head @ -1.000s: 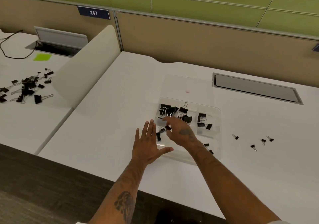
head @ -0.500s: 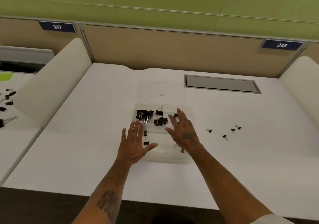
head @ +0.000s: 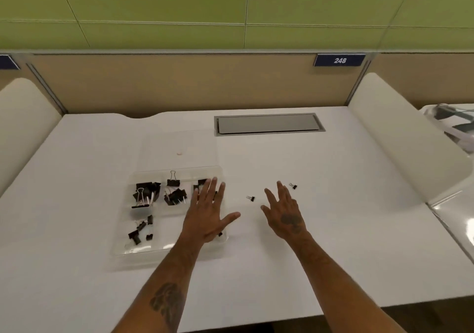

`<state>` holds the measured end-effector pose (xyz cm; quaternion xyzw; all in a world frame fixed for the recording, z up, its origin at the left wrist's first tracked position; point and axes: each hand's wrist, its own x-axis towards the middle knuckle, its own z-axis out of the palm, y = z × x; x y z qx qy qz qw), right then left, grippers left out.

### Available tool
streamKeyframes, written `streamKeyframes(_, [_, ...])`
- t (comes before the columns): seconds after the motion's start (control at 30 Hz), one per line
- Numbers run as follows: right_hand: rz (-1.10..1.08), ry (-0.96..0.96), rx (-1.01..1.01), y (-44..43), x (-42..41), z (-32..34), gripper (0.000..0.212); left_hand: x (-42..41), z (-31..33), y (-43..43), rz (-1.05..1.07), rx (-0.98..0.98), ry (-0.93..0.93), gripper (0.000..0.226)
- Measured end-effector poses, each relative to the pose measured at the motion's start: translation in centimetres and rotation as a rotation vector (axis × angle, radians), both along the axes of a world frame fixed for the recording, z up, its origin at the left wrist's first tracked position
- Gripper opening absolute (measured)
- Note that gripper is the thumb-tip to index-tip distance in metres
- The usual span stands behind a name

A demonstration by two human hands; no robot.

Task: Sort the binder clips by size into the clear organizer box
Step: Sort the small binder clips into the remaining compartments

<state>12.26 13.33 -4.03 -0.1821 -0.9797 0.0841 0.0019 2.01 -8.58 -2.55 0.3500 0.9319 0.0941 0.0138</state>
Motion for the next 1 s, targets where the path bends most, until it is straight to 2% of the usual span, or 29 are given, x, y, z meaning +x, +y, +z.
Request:
streamKeyframes(0.07, [0.043,0.0,-0.019,2.0,0.4,-0.9,0.045,0.5,-0.3,2.4,-0.019,-0.012,0.015,0.091])
streamKeyframes(0.23, [0.119,-0.033,-0.081,5.1,0.6,-3.6,0.055,1.6,-1.1,6.7,-0.078,-0.04,-0.029,0.085])
streamKeyframes(0.3, [0.161,-0.054,-0.097,5.6,0.5,-4.5,0.054,1.9,-1.7,8.0,-0.114,-0.109,-0.058,0.083])
streamKeyframes(0.43, [0.259,-0.05,-0.042,6.2,-0.1,-4.2,0.058,1.5,-2.0,10.0,-0.095,-0.155,-0.146,0.075])
streamKeyframes(0.53, [0.308,-0.005,0.0,6.6,-0.6,-3.4,0.049,0.7,-2.3,10.8,-0.08,-0.186,-0.153,0.074])
streamKeyframes(0.63, [0.348,-0.092,-0.029,6.8,-1.4,-2.9,0.027,0.0,-2.5,11.1,-0.105,-0.26,-0.16,0.076])
streamKeyframes(0.67, [0.356,-0.136,-0.018,6.9,-1.7,-3.1,0.027,-0.2,-2.5,11.2,-0.109,-0.283,-0.165,0.076])
streamKeyframes(0.87, [0.23,-0.145,-0.098,7.2,-2.1,-2.9,0.031,-1.0,-2.5,12.1,-0.12,-0.295,-0.134,0.057])
streamKeyframes(0.93, [0.167,-0.135,-0.136,7.4,-2.0,-2.8,0.032,-1.2,-2.6,12.5,-0.137,-0.276,-0.037,0.038])
streamKeyframes(1.0, [0.118,-0.099,-0.187,7.8,-1.8,-2.7,0.032,-1.4,-2.4,12.6,-0.153,-0.313,0.015,0.032])
